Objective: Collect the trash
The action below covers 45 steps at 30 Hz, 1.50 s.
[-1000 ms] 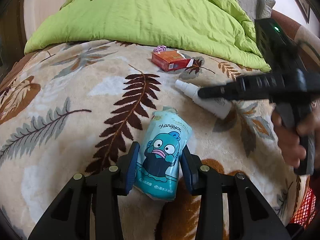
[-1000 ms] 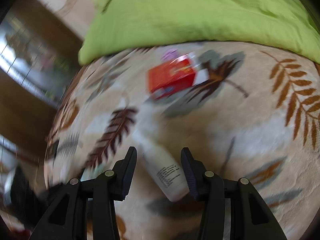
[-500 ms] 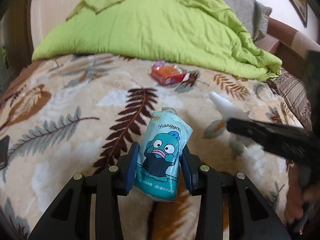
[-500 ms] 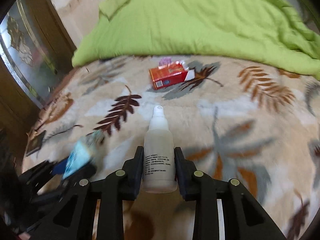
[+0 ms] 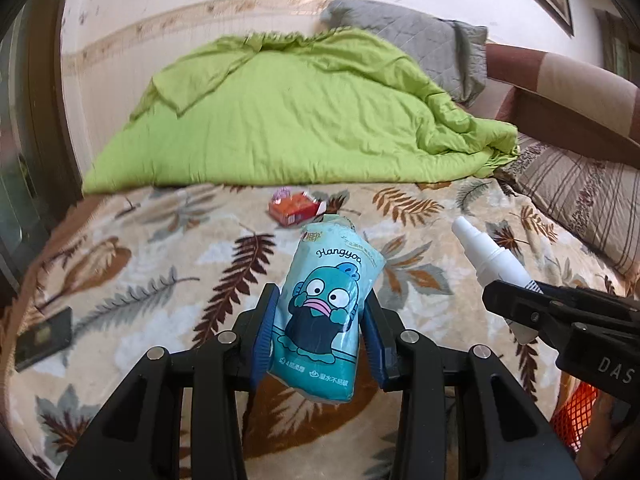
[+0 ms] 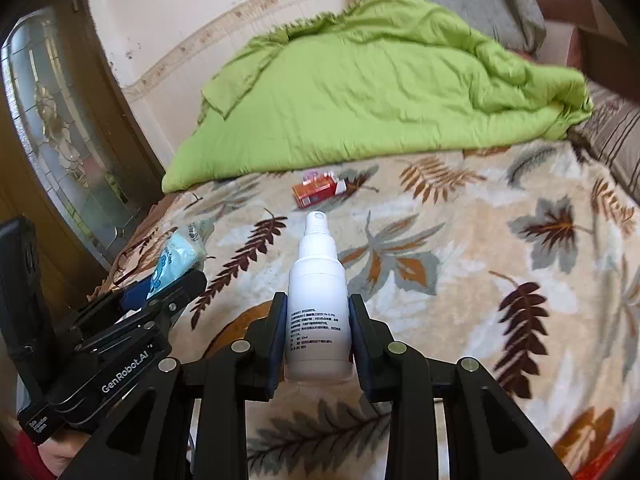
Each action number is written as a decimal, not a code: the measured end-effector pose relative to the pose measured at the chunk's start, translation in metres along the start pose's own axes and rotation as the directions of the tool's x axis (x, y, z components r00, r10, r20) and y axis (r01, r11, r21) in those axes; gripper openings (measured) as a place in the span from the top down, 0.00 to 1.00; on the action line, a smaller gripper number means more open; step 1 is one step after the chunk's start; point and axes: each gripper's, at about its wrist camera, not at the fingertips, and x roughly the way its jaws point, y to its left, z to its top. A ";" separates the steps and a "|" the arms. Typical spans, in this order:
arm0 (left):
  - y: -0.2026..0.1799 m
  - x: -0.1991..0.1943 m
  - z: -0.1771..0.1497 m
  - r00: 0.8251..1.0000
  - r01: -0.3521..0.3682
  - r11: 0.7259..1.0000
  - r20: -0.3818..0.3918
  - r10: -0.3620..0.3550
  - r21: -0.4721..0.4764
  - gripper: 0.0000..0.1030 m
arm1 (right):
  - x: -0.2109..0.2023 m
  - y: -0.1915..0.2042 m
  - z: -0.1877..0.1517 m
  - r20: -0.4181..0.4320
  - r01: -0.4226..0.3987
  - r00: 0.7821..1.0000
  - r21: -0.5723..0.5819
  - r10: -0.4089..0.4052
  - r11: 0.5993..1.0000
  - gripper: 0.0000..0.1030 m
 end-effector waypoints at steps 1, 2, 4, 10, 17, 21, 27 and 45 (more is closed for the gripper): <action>-0.003 -0.004 0.000 1.000 -0.006 1.000 0.006 0.006 0.007 0.63 | -0.007 0.002 -0.001 0.013 -0.001 1.000 -0.005 0.001 1.000 0.69; -0.007 -0.010 0.000 1.000 -0.014 1.000 0.012 0.013 0.018 0.63 | -0.014 0.005 -0.002 0.023 -0.004 1.000 -0.011 0.004 1.000 0.69; -0.011 -0.017 -0.001 1.000 -0.019 0.999 0.021 0.019 0.029 0.63 | -0.025 0.009 -0.004 0.043 -0.001 0.999 -0.019 0.002 1.000 0.69; -0.019 -0.038 -0.004 0.999 -0.033 0.998 0.045 0.031 0.052 0.63 | -0.045 0.011 -0.010 0.061 -0.015 0.998 -0.016 0.016 1.000 0.69; -0.027 -0.055 -0.002 0.997 -0.027 0.997 0.073 0.022 0.070 0.63 | -0.065 0.012 -0.013 0.095 -0.015 0.995 -0.008 0.016 1.000 0.69; -0.031 -0.062 0.000 0.996 -0.022 0.997 0.085 0.016 0.077 0.63 | -0.072 0.012 -0.015 0.103 -0.017 0.995 -0.004 0.017 1.000 0.69; -0.034 -0.069 0.004 0.995 -0.018 0.997 0.103 0.011 0.074 0.63 | -0.079 0.011 -0.016 0.110 -0.018 0.994 -0.006 0.019 1.000 0.69; -0.069 -0.059 -0.005 0.969 0.248 0.966 -0.016 -0.248 0.077 0.63 | -0.113 -0.027 -0.034 0.098 0.042 0.994 0.077 -0.049 0.996 0.69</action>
